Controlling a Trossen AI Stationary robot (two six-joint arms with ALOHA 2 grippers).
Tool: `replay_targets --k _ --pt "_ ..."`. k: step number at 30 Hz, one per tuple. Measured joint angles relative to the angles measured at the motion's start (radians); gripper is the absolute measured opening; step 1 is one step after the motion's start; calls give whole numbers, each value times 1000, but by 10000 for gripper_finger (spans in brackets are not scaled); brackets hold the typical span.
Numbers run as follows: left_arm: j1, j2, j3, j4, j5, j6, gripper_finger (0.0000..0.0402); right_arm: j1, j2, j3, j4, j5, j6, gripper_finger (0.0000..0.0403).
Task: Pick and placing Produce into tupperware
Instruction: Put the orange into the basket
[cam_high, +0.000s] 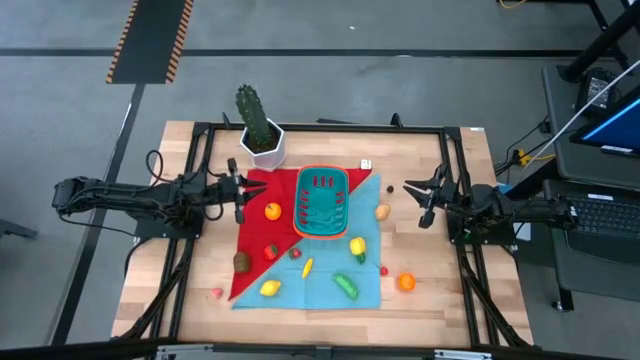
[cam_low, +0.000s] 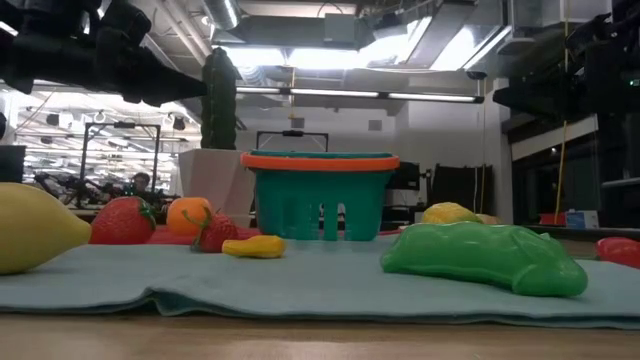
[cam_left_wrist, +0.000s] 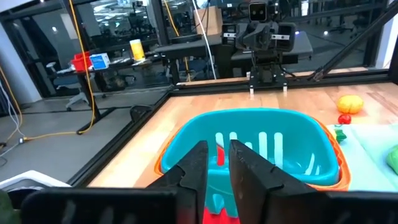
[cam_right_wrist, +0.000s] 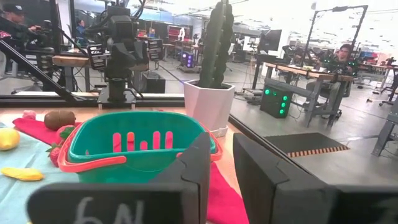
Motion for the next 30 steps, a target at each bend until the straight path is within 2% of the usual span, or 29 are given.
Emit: replay_targets --k 5,12,18,26,30 --pt "-1 5 0 -38 -7 -21 87 0 0 0 0 -1 27 73" --pt "-1 35 0 -42 -40 -37 164 0 0 0 0 -5 51 73" --pt "-19 37 0 -42 -109 -26 219 0 0 0 0 -5 55 73" --pt "-71 37 12 -47 -111 -6 244 0 0 0 0 -5 57 73" --pt "-127 42 95 -112 -115 -3 239 0 0 0 0 -5 57 73"
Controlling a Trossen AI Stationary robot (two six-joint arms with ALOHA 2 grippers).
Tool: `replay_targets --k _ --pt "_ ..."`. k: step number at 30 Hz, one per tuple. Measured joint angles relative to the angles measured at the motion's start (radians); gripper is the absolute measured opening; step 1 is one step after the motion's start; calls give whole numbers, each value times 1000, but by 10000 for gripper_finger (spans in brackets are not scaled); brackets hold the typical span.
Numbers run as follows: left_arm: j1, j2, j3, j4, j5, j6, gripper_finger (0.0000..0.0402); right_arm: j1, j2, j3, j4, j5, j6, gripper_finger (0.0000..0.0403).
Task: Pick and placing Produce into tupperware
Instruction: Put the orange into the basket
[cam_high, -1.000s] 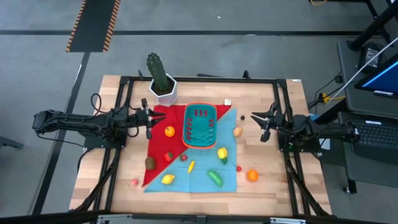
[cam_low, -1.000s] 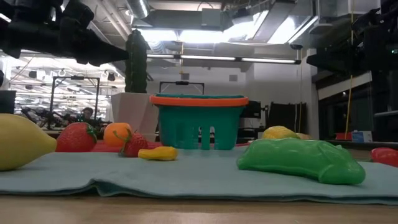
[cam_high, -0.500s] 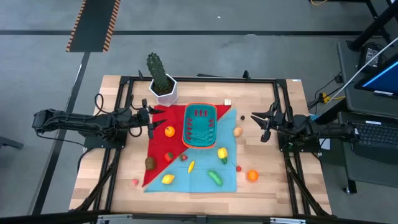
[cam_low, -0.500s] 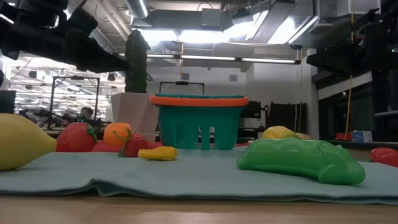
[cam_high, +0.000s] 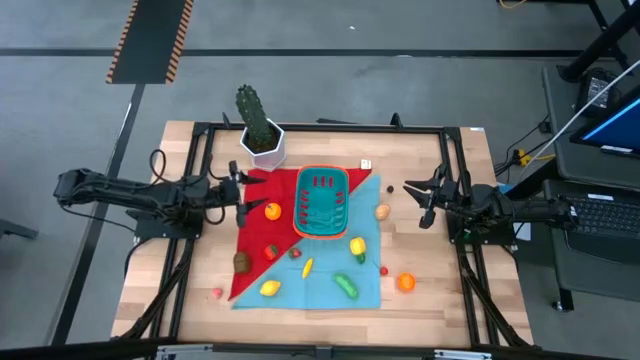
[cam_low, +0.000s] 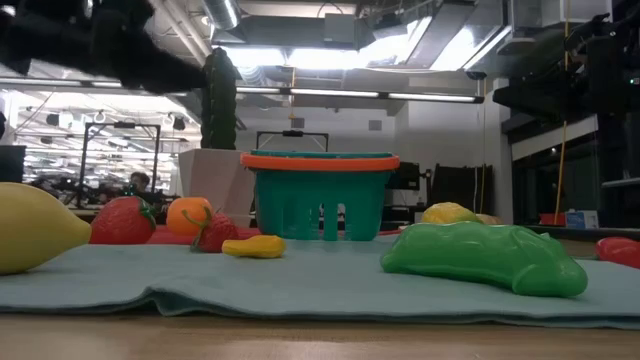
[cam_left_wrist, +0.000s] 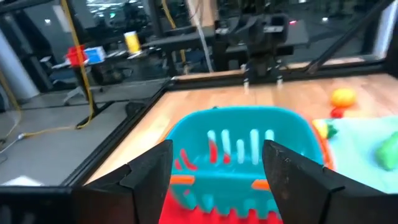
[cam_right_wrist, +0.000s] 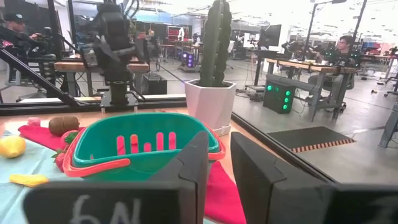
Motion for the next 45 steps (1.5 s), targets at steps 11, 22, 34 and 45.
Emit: replay_targets --k 11,22,34,45 --pt "-111 202 300 -461 -126 -107 238 0 0 0 0 0 1 73" --pt "-148 499 467 -631 -119 -246 238 0 0 0 0 0 0 73" --pt "-148 712 629 -904 -114 -320 246 0 0 0 -3 -31 -2 73" --pt "-124 761 628 -942 -113 -416 244 0 0 0 -4 -37 3 73"
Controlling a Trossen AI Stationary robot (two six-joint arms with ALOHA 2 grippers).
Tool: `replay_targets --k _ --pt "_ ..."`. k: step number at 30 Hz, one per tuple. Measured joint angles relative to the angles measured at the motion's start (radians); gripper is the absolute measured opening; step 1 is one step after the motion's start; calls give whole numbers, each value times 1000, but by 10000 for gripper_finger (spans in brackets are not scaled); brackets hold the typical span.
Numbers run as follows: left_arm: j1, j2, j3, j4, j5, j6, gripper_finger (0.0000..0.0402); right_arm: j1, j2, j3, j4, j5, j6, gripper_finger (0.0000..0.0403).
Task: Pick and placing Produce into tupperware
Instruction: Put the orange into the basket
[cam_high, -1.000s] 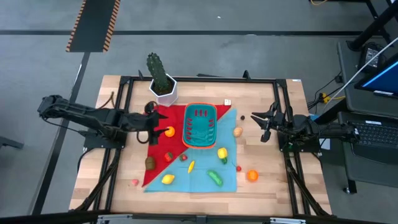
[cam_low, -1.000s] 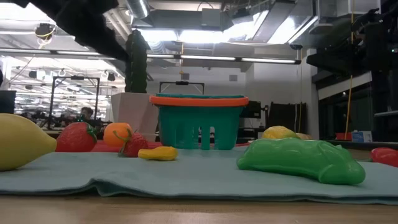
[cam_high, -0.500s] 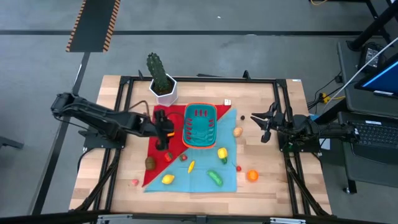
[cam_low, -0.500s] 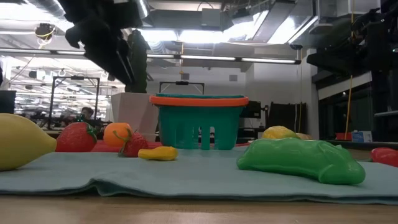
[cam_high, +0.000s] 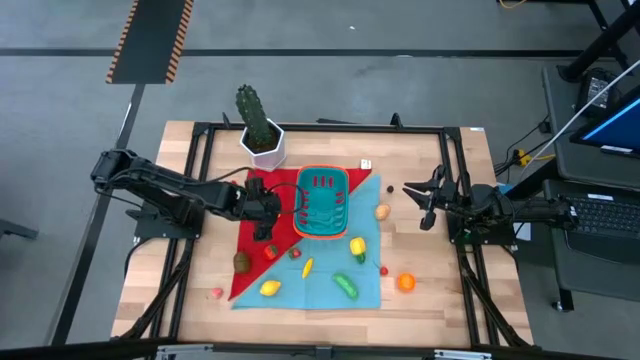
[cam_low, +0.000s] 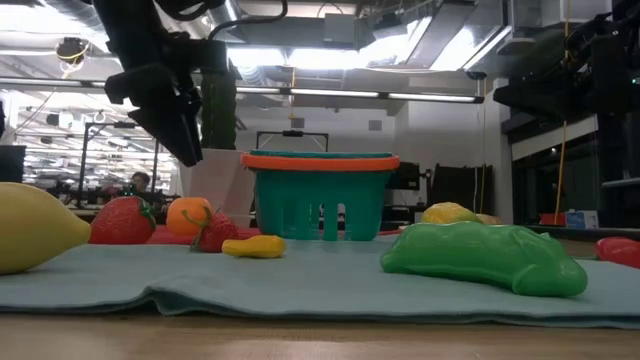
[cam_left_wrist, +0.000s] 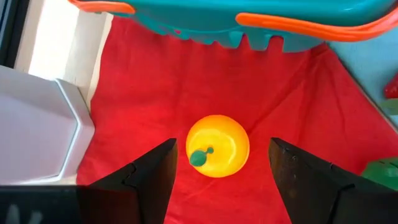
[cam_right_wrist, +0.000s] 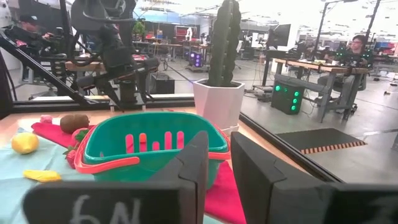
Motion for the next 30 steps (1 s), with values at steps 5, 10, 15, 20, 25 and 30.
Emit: replay_targets --k 5,10,15,20,25,30 --pt "0 -1 0 5 0 -3 244 0 0 0 0 0 -3 73" --pt "0 -1 0 9 0 -4 244 0 0 0 0 0 -4 73" --pt "0 -1 0 9 0 -3 244 0 0 0 0 0 -5 73" --pt "0 -1 0 9 0 -4 244 0 0 0 0 0 -5 73" --pt "7 -1 0 9 17 -6 244 0 0 0 0 0 -5 73" --pt "45 -1 0 10 64 -8 244 0 0 0 0 0 -6 73"
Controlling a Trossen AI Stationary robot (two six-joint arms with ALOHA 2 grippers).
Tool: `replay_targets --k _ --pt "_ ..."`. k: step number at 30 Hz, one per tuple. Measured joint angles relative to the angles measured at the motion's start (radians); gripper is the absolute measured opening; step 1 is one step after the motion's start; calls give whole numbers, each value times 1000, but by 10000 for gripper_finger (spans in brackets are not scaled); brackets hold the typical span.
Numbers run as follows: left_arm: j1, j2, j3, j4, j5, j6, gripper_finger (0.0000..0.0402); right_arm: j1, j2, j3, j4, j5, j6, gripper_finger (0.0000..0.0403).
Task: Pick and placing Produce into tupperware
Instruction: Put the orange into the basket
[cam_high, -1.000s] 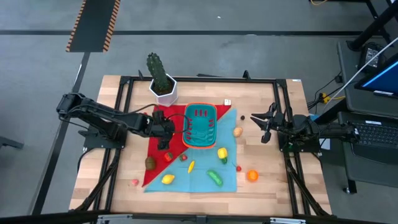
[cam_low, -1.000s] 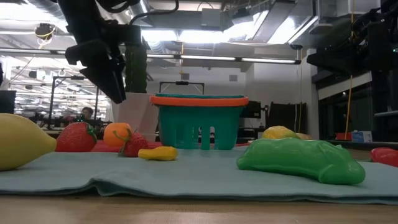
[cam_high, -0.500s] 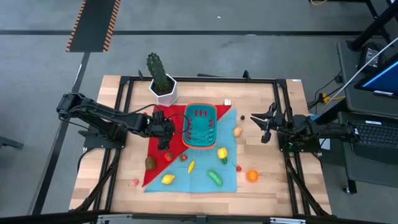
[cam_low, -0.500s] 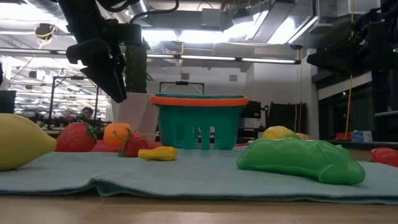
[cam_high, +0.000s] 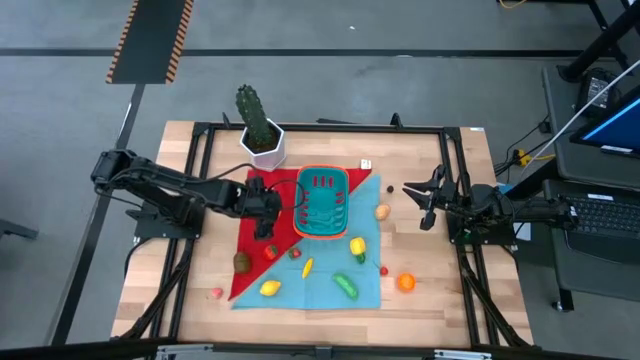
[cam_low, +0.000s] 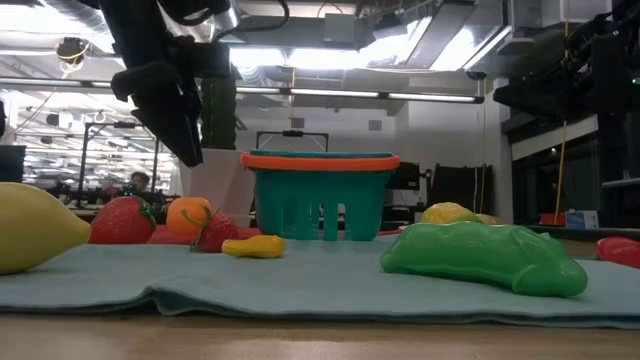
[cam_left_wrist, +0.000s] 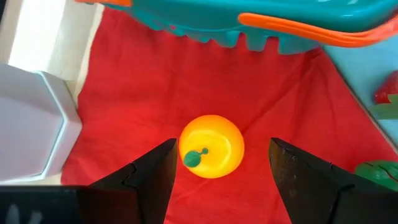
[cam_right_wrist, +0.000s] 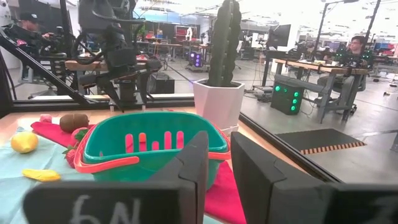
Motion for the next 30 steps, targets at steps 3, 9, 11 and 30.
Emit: replay_targets --k 3,9,11,30 --pt "28 0 -16 12 8 2 243 0 0 0 0 0 0 73" --pt "73 0 -69 58 71 4 243 0 0 0 0 0 0 73" --pt "80 0 -82 78 73 5 243 0 0 0 0 0 0 73" --pt "110 120 -120 199 143 17 244 0 0 0 0 0 0 73"
